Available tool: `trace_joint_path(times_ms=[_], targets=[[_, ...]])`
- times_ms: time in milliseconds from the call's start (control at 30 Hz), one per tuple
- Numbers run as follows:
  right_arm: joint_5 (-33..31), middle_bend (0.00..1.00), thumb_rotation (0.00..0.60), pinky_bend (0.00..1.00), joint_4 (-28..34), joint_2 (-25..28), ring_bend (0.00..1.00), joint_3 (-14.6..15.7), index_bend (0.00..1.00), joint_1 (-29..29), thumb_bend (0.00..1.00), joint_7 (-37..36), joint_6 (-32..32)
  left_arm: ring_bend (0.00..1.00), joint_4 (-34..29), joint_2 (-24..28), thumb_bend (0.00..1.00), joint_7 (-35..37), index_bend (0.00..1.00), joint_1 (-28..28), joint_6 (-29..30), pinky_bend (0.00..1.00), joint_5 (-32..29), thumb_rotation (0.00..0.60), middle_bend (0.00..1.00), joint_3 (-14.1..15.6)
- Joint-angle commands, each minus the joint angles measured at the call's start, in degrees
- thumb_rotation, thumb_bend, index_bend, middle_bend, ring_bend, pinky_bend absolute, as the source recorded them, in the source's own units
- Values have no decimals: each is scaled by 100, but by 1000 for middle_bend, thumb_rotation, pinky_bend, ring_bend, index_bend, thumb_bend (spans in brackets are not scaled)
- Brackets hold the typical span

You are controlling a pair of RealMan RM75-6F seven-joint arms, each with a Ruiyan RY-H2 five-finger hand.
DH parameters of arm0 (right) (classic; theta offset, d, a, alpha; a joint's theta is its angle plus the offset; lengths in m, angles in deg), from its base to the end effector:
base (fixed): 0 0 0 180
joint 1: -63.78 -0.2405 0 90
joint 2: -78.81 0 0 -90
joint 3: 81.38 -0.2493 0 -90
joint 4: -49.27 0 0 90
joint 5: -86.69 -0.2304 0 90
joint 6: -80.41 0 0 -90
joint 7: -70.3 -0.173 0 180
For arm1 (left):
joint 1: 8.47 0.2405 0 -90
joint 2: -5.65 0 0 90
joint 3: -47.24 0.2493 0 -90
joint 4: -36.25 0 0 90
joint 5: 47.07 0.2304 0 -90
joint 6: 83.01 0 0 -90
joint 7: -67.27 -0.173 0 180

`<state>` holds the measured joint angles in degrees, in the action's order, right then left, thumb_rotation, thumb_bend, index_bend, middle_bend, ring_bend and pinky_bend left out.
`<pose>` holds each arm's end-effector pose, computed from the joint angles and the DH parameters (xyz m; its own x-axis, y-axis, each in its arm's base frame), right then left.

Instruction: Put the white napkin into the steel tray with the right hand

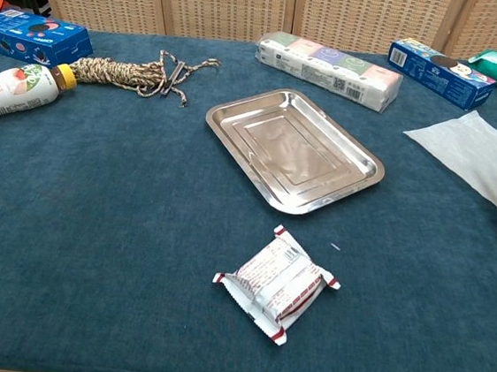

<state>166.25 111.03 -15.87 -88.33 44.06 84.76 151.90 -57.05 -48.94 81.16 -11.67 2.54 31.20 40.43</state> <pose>-0.3048 -0.3099 -0.0083 0.5936 -0.0613 0.8024 -0.8036 -0.0996 0.5868 -0.3384 0.2160 0.2148 0.2948 -0.1047 0.9498 0.9512 0.1264 -0.2813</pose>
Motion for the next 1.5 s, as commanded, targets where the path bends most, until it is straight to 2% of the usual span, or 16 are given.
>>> trace_joint_path(times_ms=[33,233,400,533,667,1200,1400,1500], targets=[[27,0,600,0,-89,-63,0,26,440,19,387,-33,49,0,-1,-2,0,-15,0,0,-6,0,3,600,0,1],[9,0,600,0,-188,-120,0,37,424,31,352,-71,42,0,-21,-5,0,-50,0,-12,-38,0,22,600,0,10],[17,0,600,0,-208,-154,0,43,405,32,261,-69,59,0,-30,-10,0,-71,0,-11,-45,0,-2,600,0,-2],[-21,0,600,0,-247,-194,0,17,405,17,260,-66,32,0,-35,-7,0,-79,0,-20,-74,0,-3,600,0,-1],[-73,0,600,0,-336,-259,0,-21,405,-7,311,-81,-11,0,-38,-3,0,-82,0,-29,-101,0,-2,600,0,1],[-329,0,600,0,-658,-413,0,-221,411,-211,352,-95,-342,0,-55,23,0,-28,0,-46,-182,0,-28,600,0,-8],[-397,0,600,0,-744,-451,0,-247,528,-256,377,-108,-439,0,-55,36,0,2,0,-46,-192,0,-16,600,0,-5],[-353,0,600,0,-801,-469,0,-251,571,-273,457,-144,-375,0,-55,41,0,18,0,-44,-193,0,-15,600,0,-6]])
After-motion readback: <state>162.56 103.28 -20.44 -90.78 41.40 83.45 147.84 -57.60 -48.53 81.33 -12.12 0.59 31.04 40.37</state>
